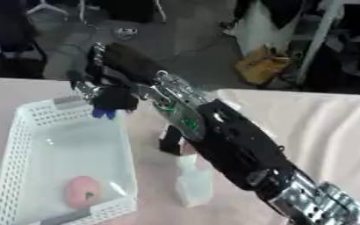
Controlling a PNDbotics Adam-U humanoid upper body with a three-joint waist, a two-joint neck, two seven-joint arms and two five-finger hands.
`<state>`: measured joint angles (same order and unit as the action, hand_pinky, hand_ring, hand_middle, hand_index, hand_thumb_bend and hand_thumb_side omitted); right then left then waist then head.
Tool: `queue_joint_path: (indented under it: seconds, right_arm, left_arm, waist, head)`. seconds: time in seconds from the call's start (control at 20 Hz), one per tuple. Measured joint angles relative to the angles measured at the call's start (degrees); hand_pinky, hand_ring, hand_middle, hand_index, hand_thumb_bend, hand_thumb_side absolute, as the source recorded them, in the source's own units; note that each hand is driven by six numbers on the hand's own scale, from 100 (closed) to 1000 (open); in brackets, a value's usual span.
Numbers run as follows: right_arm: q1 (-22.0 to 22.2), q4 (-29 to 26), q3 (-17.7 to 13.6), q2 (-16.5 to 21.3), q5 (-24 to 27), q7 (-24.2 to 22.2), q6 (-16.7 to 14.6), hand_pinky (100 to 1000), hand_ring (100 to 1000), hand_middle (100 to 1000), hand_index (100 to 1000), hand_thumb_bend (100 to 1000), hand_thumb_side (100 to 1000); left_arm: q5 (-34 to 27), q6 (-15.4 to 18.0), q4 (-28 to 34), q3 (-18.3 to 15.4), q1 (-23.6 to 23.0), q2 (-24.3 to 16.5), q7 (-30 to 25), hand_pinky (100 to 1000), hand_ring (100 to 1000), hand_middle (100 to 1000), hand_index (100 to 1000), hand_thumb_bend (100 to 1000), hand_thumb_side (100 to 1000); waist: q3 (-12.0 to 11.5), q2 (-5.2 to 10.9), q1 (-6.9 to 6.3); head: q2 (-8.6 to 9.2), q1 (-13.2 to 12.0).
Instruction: Pick up objects on the table and place them in the box.
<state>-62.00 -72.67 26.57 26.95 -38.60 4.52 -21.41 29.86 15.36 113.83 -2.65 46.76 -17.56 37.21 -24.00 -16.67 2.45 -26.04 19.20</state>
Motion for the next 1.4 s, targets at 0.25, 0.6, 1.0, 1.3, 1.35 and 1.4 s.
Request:
queue_joint_path:
  seconds: [0.25,0.6,1.0,1.3,1.35,1.4]
  right_arm:
    - [-0.55,1.02,0.63,-2.49,-0.96,1.65,-1.20,100,100,100,100,100,899]
    - [-0.49,0.92,1.35,-5.01,-0.95,4.06,-0.75,100,100,100,100,100,925]
    - [-0.08,-1.82,4.12,-5.65,1.51,-1.67,-0.67,904,875,893,913,252,1000]
    - [-0.08,-6.09,4.16,-4.92,2.63,-6.69,-0.63,965,918,958,952,309,1000]
    - [-0.08,-6.47,4.17,-4.79,2.67,-7.18,-0.52,975,929,972,958,303,1000]
    - [-0.06,-6.76,4.18,-4.68,2.67,-7.68,-0.43,976,930,975,959,303,1000]
  left_arm:
    - [0.33,0.88,0.00,-0.01,0.33,0.44,0.17,852,988,919,961,100,957]
    - [0.66,1.90,0.00,-0.01,1.12,0.93,0.13,852,988,919,961,100,954]
    - [0.97,2.32,0.00,-0.02,1.24,0.95,0.19,852,989,919,961,100,955]
    - [0.98,2.33,0.00,-0.03,1.24,0.95,0.21,851,988,919,960,100,954]
    - [0.99,2.33,0.00,-0.03,1.24,0.95,0.21,851,988,918,960,100,955]
    - [1.00,2.33,0.00,-0.03,1.24,0.95,0.21,851,988,918,960,100,955]
  waist:
    - [-0.51,0.00,0.54]
    - [-1.09,0.02,1.54]
    - [-1.16,0.05,1.58]
    - [-0.78,0.05,1.58]
    - [-0.76,0.05,1.58]
    - [-0.76,0.05,1.58]
  head:
    - [-0.07,0.80]
    - [-0.28,1.78]
    - [-0.55,1.44]
    - [-1.04,1.03]
    - [-1.04,1.02]
    - [-1.05,1.02]
